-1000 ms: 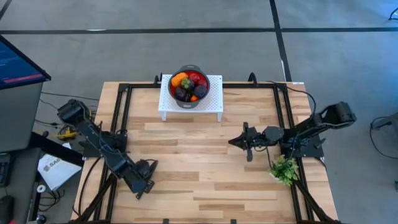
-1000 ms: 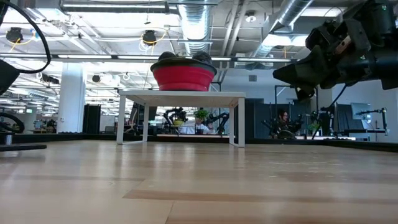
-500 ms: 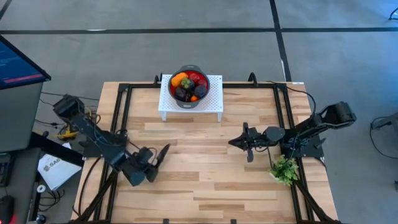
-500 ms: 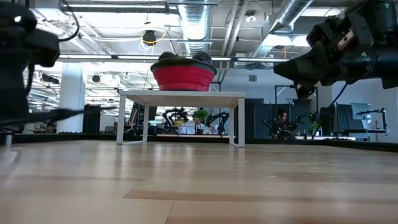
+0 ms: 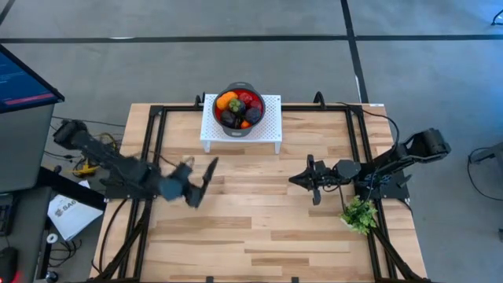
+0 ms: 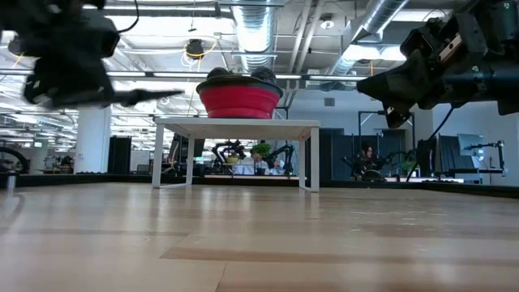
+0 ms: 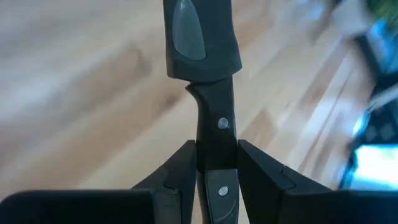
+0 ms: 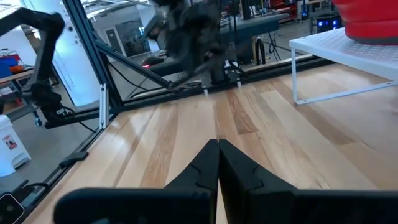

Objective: Pick & Place Fruit
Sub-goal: Put the knife on the shelf

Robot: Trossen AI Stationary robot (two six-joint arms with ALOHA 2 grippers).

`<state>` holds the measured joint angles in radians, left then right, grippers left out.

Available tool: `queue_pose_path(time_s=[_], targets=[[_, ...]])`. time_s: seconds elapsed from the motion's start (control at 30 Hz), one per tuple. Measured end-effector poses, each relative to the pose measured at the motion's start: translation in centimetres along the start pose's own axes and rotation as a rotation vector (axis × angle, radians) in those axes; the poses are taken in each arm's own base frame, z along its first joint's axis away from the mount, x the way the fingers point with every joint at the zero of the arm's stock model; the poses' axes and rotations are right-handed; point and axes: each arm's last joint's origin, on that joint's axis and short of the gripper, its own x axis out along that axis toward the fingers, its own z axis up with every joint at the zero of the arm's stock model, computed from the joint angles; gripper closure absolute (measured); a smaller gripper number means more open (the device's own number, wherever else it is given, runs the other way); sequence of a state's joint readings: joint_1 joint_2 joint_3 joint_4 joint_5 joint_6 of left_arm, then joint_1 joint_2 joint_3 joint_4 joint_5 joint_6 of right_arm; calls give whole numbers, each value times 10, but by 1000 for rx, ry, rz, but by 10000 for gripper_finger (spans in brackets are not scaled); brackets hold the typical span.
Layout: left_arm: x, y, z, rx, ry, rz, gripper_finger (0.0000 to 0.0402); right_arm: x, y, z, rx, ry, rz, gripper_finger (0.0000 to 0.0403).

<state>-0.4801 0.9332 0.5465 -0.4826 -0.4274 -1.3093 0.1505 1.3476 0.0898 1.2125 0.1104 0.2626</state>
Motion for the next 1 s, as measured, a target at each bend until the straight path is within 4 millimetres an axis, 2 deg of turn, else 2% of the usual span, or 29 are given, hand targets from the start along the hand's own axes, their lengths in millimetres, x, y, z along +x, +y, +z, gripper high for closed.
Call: queue_pose_path(time_s=[0.23, 0.37, 0.57, 0.83, 1.0], targets=[[-35, 25, 57, -142, -227, -94, 309, 0, 0, 0, 0, 0, 0, 401], [-39, 41, 78, -222, -249, -94, 309, 0, 0, 0, 1, -5, 1, 401], [-25, 62, 109, -311, -193, -81, 309, 0, 1, 3, 3, -29, 8, 401], [0, 88, 150, -435, -165, -177, 309, 0, 2, 6, 6, -63, 17, 401], [7, 101, 170, -509, -218, -241, 309, 0, 2, 7, 7, -70, 19, 401]])
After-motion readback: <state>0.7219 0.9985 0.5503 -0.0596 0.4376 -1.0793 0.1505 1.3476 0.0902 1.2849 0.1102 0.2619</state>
